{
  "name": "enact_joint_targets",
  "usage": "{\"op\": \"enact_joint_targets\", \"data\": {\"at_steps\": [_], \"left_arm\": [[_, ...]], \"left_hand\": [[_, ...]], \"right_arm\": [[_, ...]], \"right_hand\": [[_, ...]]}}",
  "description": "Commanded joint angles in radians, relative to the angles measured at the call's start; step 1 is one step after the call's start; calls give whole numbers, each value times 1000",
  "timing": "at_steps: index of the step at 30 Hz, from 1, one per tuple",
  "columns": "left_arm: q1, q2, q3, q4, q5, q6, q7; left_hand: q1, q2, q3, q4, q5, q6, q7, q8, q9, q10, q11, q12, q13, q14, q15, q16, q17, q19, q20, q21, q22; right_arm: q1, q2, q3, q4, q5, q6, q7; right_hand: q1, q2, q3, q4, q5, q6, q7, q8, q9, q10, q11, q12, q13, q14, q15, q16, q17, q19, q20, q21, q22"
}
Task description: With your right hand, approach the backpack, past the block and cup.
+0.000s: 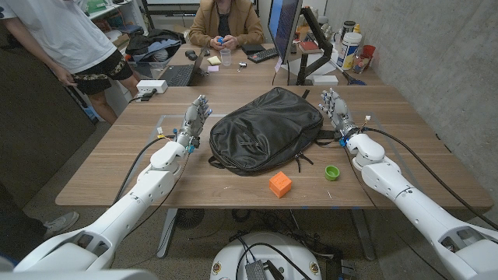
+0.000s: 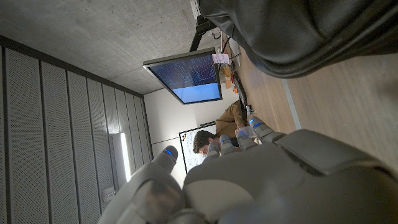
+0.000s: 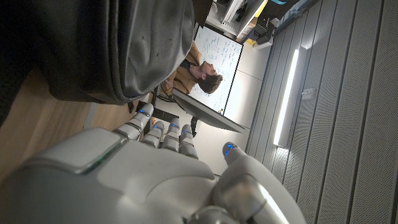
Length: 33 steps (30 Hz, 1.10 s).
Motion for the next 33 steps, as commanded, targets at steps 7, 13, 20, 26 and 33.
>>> {"op": "enact_joint_targets", "data": {"at_steps": [7,13,20,26,33], "left_arm": [[-9,-3,1,19,-2,-6,-14],[-13,-5,2,25,-2,-6,-17],[-15,-7,3,30,-1,-9,-18],[-13,-8,4,31,-2,-9,-18],[-8,-6,2,27,-2,-11,-18]], "left_hand": [[4,116,3,0,7,-15,-2,6,2,-8,4,5,2,-17,-76,4,2,-11,-110,5,3],[4,116,3,0,8,-15,-1,6,2,-8,5,6,2,-17,-75,4,2,-12,-109,5,3],[4,116,3,0,8,-15,-1,6,2,-8,6,5,2,-17,-76,4,2,-12,-109,6,3],[4,116,2,0,8,-15,-2,6,2,-8,4,5,2,-17,-77,4,2,-11,-110,7,3],[4,116,2,0,8,-15,-1,6,2,-9,4,5,2,-16,-77,4,2,-12,-109,7,3]], "right_arm": [[21,-7,-5,-3,-18,-12,-5],[22,-12,-3,-6,-19,-15,-7],[21,-21,1,-17,-24,-16,-11],[21,-27,1,-25,-29,-17,-11],[18,-36,4,-41,-35,-20,-17]], "right_hand": [[5,101,7,1,7,12,-1,7,5,7,-2,6,5,7,-33,5,3,10,-105,-3,2],[6,101,8,1,7,17,-2,8,5,7,-1,6,5,7,-33,4,3,10,-105,-5,2],[6,101,8,1,7,19,-2,7,5,8,0,6,5,7,-33,4,3,10,-104,-6,2],[6,101,9,1,7,20,-3,7,5,8,0,5,5,7,-33,4,3,9,-104,-8,2],[6,101,9,1,7,21,-3,6,5,8,0,5,5,7,-34,3,3,9,-103,-9,2]]}}
